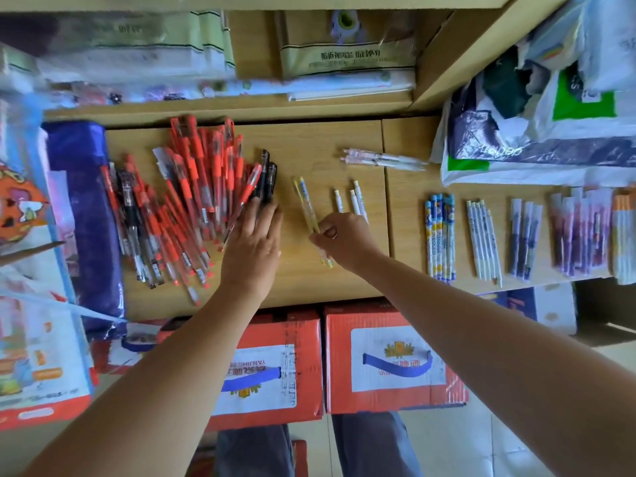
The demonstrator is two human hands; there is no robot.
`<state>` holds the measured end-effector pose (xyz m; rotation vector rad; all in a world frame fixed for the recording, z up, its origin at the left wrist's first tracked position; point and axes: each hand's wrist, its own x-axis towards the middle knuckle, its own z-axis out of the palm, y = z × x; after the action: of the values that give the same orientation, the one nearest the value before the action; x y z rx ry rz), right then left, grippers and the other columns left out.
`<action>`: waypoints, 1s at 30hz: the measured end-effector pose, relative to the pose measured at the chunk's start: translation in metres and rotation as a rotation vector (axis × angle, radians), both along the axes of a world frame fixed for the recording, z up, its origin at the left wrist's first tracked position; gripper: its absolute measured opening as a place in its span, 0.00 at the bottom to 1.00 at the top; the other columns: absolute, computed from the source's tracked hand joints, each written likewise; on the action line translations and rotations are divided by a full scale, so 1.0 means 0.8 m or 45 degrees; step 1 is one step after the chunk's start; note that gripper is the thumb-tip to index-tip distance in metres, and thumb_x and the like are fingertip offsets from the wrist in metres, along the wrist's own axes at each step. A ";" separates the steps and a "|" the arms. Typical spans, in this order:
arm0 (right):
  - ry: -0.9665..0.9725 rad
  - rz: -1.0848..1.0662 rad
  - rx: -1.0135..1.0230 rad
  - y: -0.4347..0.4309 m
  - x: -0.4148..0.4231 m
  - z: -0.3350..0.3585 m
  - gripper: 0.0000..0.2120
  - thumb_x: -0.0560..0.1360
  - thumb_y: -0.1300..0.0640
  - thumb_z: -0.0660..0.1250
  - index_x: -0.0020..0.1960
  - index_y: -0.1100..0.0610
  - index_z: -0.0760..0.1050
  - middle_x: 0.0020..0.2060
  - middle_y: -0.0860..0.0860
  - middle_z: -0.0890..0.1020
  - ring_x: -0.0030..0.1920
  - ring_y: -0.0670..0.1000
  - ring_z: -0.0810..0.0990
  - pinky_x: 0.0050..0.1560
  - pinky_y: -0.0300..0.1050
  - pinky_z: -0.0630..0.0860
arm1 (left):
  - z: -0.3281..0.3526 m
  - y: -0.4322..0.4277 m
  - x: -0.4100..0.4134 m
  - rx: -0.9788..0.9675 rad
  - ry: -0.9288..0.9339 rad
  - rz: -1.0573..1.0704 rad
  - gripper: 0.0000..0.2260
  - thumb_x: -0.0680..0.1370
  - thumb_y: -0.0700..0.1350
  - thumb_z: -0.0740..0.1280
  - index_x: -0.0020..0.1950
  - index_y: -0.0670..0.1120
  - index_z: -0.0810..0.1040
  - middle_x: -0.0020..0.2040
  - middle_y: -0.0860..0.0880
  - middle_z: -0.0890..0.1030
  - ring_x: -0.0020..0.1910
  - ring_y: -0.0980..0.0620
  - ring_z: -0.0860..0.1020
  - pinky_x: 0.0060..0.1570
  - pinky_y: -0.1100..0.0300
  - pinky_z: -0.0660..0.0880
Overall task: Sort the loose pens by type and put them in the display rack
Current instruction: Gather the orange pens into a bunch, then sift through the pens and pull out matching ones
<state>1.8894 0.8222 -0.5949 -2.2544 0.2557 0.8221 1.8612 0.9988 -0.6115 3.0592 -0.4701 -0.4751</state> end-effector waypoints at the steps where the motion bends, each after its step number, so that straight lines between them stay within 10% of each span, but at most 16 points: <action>1: 0.001 0.014 -0.041 0.007 -0.001 -0.002 0.06 0.72 0.56 0.72 0.44 0.58 0.80 0.39 0.56 0.84 0.43 0.55 0.81 0.46 0.47 0.77 | -0.001 0.003 -0.001 0.009 -0.025 -0.019 0.29 0.69 0.42 0.74 0.68 0.40 0.72 0.70 0.44 0.72 0.71 0.40 0.67 0.67 0.46 0.66; 14: -0.129 0.173 -0.310 0.033 -0.013 -0.003 0.15 0.74 0.51 0.69 0.54 0.58 0.69 0.42 0.55 0.81 0.43 0.59 0.79 0.42 0.53 0.78 | 0.017 0.021 -0.004 -0.290 -0.039 0.064 0.11 0.70 0.40 0.69 0.52 0.43 0.76 0.57 0.44 0.73 0.60 0.41 0.70 0.61 0.47 0.69; 30: -0.187 0.153 -0.227 0.112 0.015 0.008 0.12 0.79 0.50 0.63 0.57 0.57 0.73 0.42 0.53 0.79 0.38 0.52 0.76 0.30 0.40 0.66 | 0.027 0.081 -0.020 -0.460 0.082 0.396 0.17 0.76 0.39 0.64 0.64 0.46 0.72 0.52 0.47 0.76 0.49 0.50 0.77 0.48 0.58 0.76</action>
<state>1.9017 0.9120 -0.5886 -2.5046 0.1302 0.7147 1.8452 1.0639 -0.5901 2.6896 -0.0616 -0.4201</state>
